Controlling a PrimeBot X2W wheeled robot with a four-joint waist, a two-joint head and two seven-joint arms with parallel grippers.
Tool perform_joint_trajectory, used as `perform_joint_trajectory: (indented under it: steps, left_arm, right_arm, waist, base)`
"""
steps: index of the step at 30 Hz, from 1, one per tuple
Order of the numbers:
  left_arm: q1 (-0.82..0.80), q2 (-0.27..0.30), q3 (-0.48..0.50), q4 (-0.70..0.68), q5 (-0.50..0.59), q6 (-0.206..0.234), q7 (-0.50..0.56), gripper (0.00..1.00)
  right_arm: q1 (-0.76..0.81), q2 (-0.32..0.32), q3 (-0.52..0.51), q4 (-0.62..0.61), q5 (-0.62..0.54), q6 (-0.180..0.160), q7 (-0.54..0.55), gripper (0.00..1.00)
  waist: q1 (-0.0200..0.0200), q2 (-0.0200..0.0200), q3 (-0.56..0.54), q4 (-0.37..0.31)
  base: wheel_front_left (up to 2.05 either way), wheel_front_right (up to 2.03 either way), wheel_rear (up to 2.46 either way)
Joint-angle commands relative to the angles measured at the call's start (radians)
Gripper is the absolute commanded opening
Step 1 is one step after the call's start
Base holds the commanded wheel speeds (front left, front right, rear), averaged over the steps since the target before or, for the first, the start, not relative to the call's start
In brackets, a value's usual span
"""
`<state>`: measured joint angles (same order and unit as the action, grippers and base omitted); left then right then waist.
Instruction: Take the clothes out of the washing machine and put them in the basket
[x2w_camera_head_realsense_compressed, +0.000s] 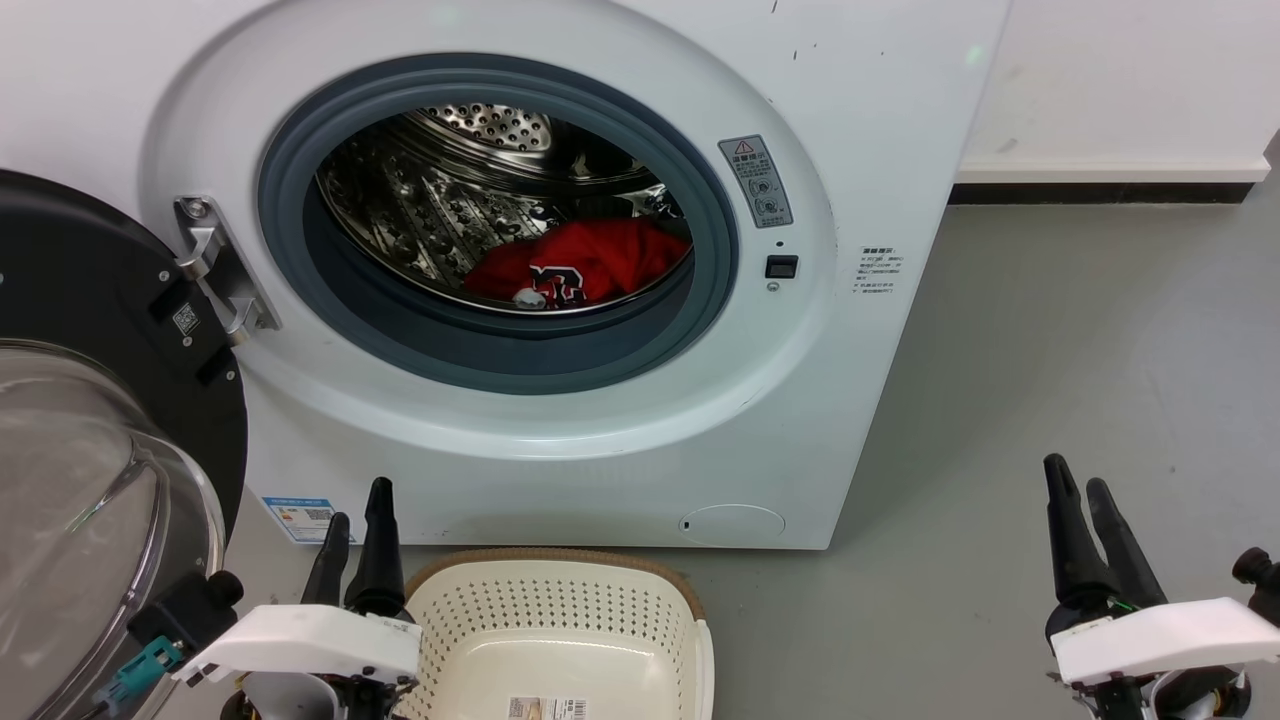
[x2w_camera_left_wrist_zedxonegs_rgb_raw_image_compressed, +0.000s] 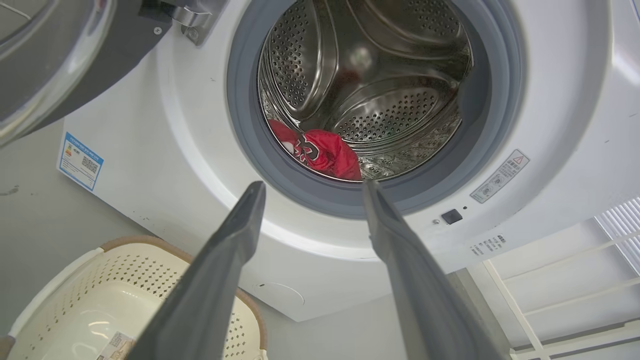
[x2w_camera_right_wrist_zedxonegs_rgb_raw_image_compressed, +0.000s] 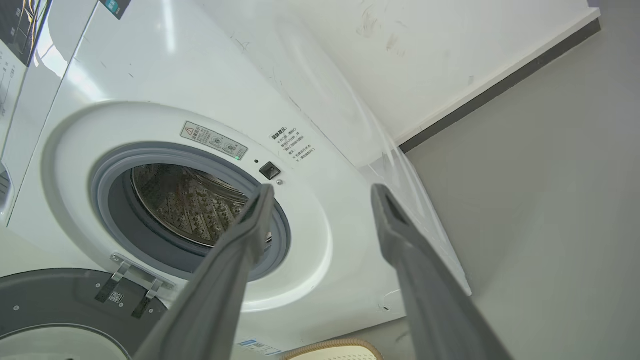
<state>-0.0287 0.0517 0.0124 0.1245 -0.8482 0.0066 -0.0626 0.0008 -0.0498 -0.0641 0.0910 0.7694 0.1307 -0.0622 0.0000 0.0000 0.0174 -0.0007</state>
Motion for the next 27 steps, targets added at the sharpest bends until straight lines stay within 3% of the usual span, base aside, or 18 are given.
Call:
perform_joint_trajectory:
  steps: [1,27]
  left_arm:
    - [-0.007,0.007,-0.005,-0.023,0.041,0.005,-0.012,1.0]
    - [0.035,0.012,-0.034,-0.059,0.339,0.018,-0.086,1.0]
  right_arm:
    - [-0.005,-0.002,0.001,-0.026,-0.046,0.0,-0.012,1.0]
    - [0.047,-0.001,0.012,-0.093,-0.379,0.0,-0.087,1.0]
  waist:
    - [0.0,0.0,0.0,0.0]
    - [0.0,0.0,0.003,0.002]
  base:
    - [0.0,0.0,0.0]
    - [0.0,0.0,0.0]
